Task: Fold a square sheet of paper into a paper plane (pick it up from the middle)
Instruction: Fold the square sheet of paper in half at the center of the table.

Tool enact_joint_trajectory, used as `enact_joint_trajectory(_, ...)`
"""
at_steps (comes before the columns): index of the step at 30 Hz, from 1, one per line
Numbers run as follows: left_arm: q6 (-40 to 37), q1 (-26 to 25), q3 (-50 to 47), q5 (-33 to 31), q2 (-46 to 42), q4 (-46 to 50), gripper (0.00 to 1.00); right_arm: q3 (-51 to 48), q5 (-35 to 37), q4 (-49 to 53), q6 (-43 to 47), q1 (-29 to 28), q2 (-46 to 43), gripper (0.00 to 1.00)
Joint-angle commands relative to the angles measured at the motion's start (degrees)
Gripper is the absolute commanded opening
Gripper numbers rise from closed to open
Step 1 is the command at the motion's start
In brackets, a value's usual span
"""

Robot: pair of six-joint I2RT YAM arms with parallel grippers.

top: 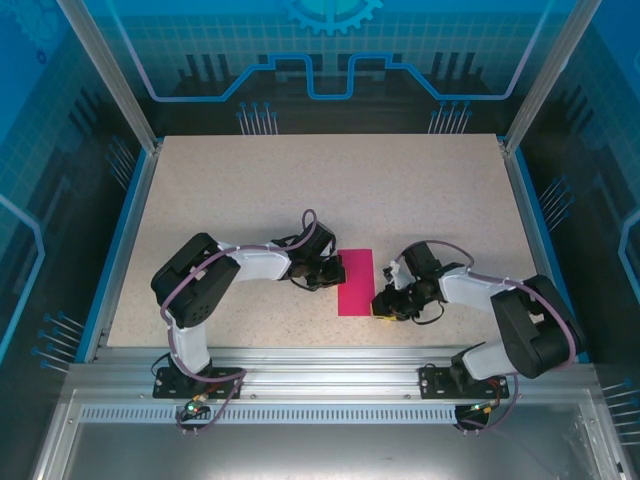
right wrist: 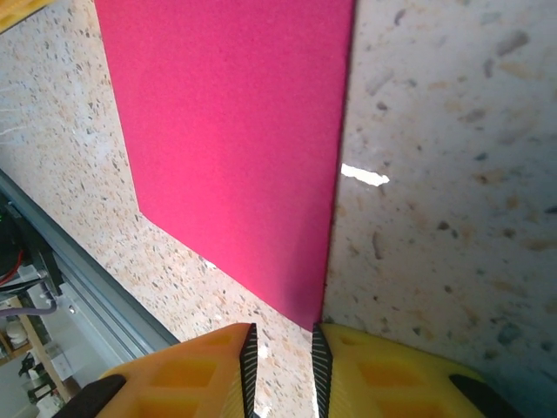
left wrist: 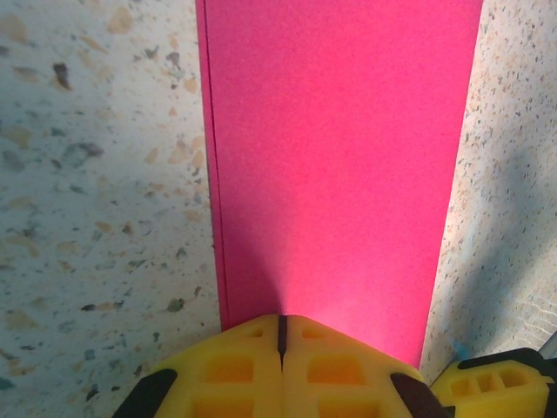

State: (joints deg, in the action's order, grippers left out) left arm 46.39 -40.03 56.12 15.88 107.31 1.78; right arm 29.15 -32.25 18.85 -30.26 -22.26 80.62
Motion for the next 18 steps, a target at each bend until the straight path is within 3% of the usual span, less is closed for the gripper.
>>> enact_joint_trajectory(1, -1.1, -0.8, -0.7, -0.3, 1.7, 6.2, 0.0, 3.5, 3.9, 6.2, 0.2, -0.9, -5.6, 0.26)
enact_joint_trajectory(5, -1.0, -0.8, -0.7, 0.2, -1.5, 5.5, 0.01, 7.7, 14.2, 11.8, 0.3, -1.1, -14.4, 0.28)
enact_joint_trajectory(7, -1.0, -0.8, -1.1, 0.0, -3.8, 4.9, 0.1, 9.0, 18.9, 12.9, 0.8, -1.1, -18.6, 0.32)
enact_joint_trajectory(9, -0.9, -0.8, -1.6, -1.3, -6.8, 5.0, 0.21, 9.5, 21.5, 12.1, 1.6, -1.0, -21.6, 0.43)
enact_joint_trajectory(11, -0.9, -0.6, -2.1, -2.8, -9.0, 5.5, 0.23, 9.7, 21.4, 11.1, 2.5, -0.7, -22.1, 0.57)
enact_joint_trajectory(15, 0.1, 0.5, -4.2, -4.6, -11.5, 5.9, 0.27, 9.5, 17.9, 10.2, 1.0, -0.1, -17.0, 0.67)
enact_joint_trajectory(18, 1.8, 2.1, -7.1, -5.0, -13.4, 3.9, 0.3, 11.7, 14.0, 11.6, 1.0, 0.1, -8.3, 0.63)
